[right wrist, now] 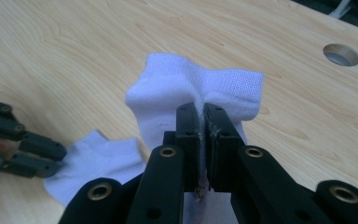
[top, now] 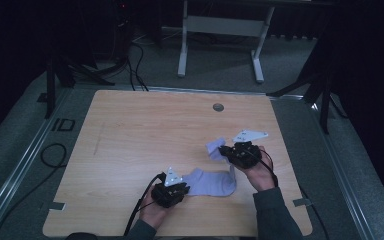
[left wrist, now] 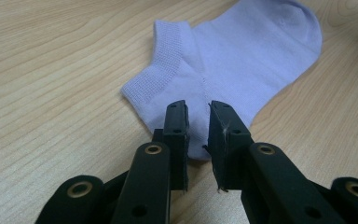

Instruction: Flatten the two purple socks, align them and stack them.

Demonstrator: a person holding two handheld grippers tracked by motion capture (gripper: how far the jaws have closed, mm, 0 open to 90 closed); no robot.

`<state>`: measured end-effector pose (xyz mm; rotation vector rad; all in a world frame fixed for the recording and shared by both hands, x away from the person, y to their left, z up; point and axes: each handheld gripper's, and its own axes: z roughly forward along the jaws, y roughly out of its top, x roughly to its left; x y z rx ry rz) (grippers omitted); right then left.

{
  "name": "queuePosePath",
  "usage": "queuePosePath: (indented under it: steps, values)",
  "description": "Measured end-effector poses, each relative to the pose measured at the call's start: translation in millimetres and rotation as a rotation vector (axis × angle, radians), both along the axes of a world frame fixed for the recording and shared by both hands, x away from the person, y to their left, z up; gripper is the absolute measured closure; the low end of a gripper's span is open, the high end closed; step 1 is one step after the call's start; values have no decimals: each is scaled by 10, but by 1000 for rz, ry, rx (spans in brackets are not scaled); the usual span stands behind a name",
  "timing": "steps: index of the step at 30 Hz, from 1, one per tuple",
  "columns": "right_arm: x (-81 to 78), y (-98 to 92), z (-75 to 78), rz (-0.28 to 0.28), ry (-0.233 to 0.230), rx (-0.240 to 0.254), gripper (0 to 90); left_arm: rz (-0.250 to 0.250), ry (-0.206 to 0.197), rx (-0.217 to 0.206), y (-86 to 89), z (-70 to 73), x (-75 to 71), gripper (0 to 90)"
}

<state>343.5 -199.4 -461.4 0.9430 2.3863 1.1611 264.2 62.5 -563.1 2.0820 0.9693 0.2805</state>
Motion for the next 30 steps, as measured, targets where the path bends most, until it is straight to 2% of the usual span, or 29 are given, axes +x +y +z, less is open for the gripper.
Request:
queuePosePath:
  steps: [6, 11, 15, 22, 30]
  values:
    - [-160, -79, 40, 0, -15, 19, 850, 1, 3, 1, -7, -8, 0, 776]
    - [-289, -66, 47, 12, -36, 15, 849, 1, 10, 7, -13, -19, 1, 776]
    - [-315, -25, -32, 19, -28, 13, 849, 1, 9, 7, -17, -21, 0, 776]
    - [-308, 73, -215, 34, 15, 21, 849, -3, 13, 8, -11, -21, 3, 776]
    - [-340, 176, -330, 65, 35, 27, 849, 5, 5, -1, -1, 4, 3, 762]
